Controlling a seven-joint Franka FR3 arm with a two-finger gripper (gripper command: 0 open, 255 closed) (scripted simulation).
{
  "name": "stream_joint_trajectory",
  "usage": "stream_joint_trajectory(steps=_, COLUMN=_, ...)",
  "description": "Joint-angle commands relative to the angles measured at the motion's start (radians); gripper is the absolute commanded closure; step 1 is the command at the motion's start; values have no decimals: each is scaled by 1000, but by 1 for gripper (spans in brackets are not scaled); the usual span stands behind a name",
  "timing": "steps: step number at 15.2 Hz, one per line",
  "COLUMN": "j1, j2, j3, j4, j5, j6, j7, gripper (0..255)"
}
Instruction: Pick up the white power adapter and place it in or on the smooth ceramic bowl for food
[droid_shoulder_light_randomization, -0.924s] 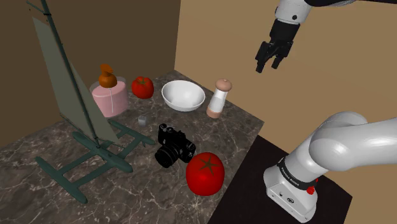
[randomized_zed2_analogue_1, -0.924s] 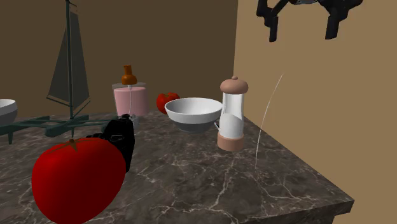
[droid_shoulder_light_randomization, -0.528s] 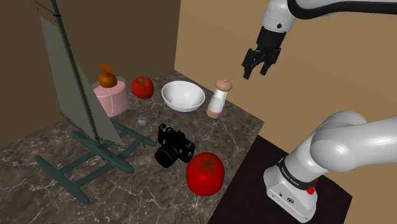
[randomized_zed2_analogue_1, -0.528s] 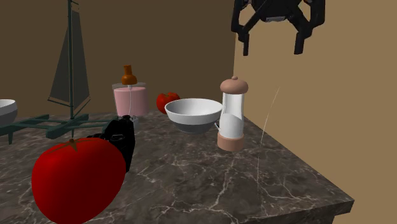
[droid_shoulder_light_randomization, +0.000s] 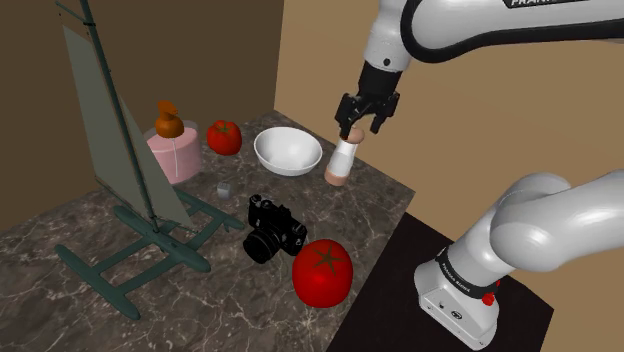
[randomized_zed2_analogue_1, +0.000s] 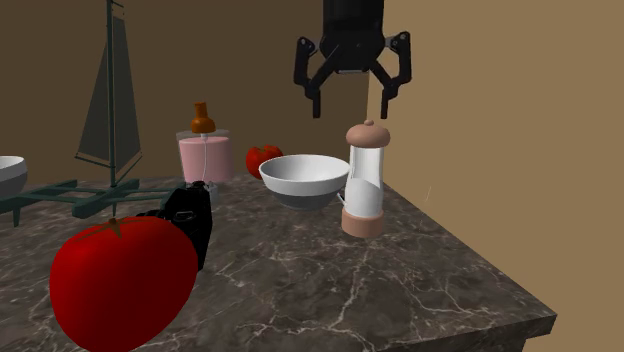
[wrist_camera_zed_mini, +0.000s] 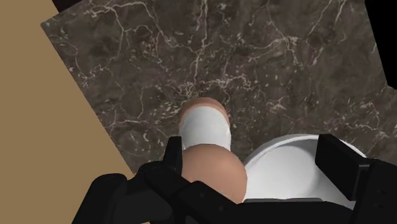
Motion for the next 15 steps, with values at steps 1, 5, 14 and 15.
stream_joint_trajectory(steps=1, j1=11, j2=54, j3=39, j4=15, j5=16, j6=52, j7=50, gripper=0)
stream_joint_trajectory(steps=5, j1=26, j2=165, j3=112, j4=54, j5=26, j6=149, j7=146, gripper=0)
stream_joint_trajectory(steps=14, j1=38, j2=468, j3=255, j4=220, j5=-70, j6=324, j7=401, gripper=0)
stream_joint_trajectory(steps=15, j1=41, j2=506, j3=267, j4=245, j5=-92, j6=337, j7=434, gripper=0)
